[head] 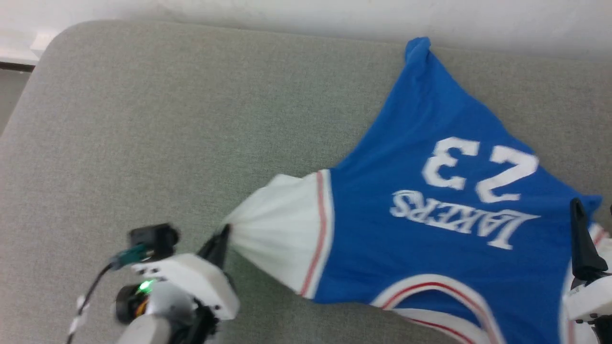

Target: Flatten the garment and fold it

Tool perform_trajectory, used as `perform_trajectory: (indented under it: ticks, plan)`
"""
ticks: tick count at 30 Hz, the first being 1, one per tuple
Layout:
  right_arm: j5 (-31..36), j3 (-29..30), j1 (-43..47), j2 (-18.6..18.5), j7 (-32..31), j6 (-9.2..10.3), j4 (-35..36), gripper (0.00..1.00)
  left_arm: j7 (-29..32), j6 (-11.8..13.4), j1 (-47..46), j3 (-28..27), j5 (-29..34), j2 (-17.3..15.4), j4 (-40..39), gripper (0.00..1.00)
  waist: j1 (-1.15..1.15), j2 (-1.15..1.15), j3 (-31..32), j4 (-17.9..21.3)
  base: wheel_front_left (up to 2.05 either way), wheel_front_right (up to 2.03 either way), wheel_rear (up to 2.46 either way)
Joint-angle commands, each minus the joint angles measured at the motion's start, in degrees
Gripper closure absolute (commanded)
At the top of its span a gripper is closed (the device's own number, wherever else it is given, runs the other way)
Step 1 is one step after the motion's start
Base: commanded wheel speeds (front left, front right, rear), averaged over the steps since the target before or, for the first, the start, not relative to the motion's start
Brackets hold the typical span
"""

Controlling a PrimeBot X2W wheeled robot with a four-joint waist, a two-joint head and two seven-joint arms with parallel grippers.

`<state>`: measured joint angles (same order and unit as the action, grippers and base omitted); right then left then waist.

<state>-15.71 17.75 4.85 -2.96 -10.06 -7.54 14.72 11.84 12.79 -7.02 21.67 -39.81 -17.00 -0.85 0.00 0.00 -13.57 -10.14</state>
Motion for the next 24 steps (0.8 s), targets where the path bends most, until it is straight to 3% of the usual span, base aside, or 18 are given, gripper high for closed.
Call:
perform_trajectory:
  ticks: [1, 10, 18, 24]
  plan:
    - [0.02, -0.02, 0.28, 0.08, -0.32, 0.05, 0.13, 0.0, -2.0, 2.25, 3.23, -3.42, -1.18, -0.84, -1.07, 1.0, 0.0, 0.0, 0.58, 0.14, 0.0, 0.0, 0.0]
    - [3.88, 4.45, 3.48, 0.08, -5.29, 0.05, 0.29, 0.0, -7.55, 11.01, 15.2, -13.83, -1.01, -4.03, -6.05, 1.0, 0.0, 0.0, 0.36, 0.74, 0.0, 0.0, 0.0]
    - [6.33, 0.4, 8.59, 0.08, -16.35, 0.05, -0.82, 0.0, -7.22, 10.74, 13.84, -10.28, -0.17, -2.12, -8.95, 1.0, 0.0, 0.0, -0.63, 0.76, 0.0, 0.0, 0.0]
    - [8.95, -3.72, 10.02, -3.33, -17.85, 0.05, -1.59, 0.0, -6.54, 10.41, 11.29, -8.6, 0.47, -1.71, -9.27, 1.0, 0.0, 0.0, -2.1, 0.75, 0.0, 0.0, 0.0]
